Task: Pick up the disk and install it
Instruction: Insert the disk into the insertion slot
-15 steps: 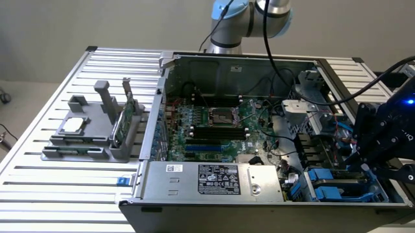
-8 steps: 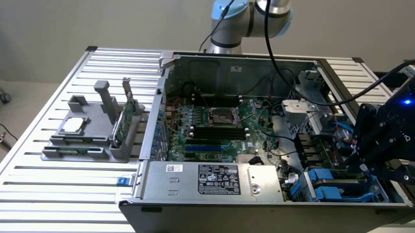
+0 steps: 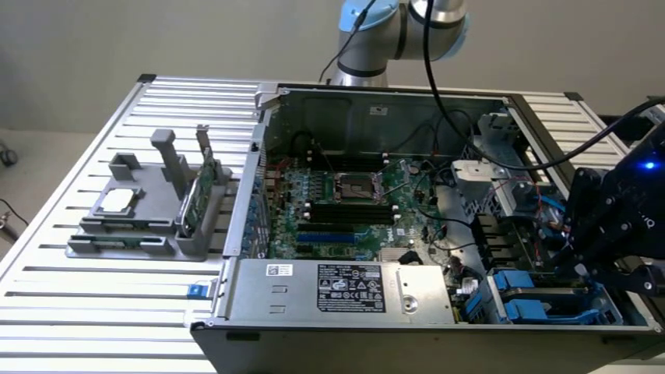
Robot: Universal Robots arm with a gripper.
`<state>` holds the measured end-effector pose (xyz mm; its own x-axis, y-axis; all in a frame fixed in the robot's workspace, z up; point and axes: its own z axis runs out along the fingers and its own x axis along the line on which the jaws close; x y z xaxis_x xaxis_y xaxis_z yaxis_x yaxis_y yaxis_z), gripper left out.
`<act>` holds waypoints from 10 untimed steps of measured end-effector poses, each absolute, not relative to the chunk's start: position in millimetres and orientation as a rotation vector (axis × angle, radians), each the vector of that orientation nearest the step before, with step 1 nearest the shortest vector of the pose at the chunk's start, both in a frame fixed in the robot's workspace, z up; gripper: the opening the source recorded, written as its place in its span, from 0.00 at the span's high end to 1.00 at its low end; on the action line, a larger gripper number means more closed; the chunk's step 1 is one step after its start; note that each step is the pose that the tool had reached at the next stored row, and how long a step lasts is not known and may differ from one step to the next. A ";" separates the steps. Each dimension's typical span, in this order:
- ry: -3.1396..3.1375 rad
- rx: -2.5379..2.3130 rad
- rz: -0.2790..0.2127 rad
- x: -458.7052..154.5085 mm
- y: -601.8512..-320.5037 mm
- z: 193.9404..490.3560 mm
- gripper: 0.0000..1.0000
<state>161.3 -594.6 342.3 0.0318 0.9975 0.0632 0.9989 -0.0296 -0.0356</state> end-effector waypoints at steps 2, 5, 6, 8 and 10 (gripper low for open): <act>-2.139 -2.205 -0.031 161.3 -593.7 342.3 0.83; -2.139 -2.206 -0.030 161.3 -592.5 341.8 0.83; -2.140 -2.207 -0.029 161.3 -592.1 341.6 0.83; -2.141 -2.208 -0.026 161.3 -591.6 341.1 0.83; -2.142 -2.209 -0.024 161.3 -591.4 340.6 0.83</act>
<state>161.3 -591.4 340.6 0.0318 0.9979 0.0558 0.9989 -0.0298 -0.0353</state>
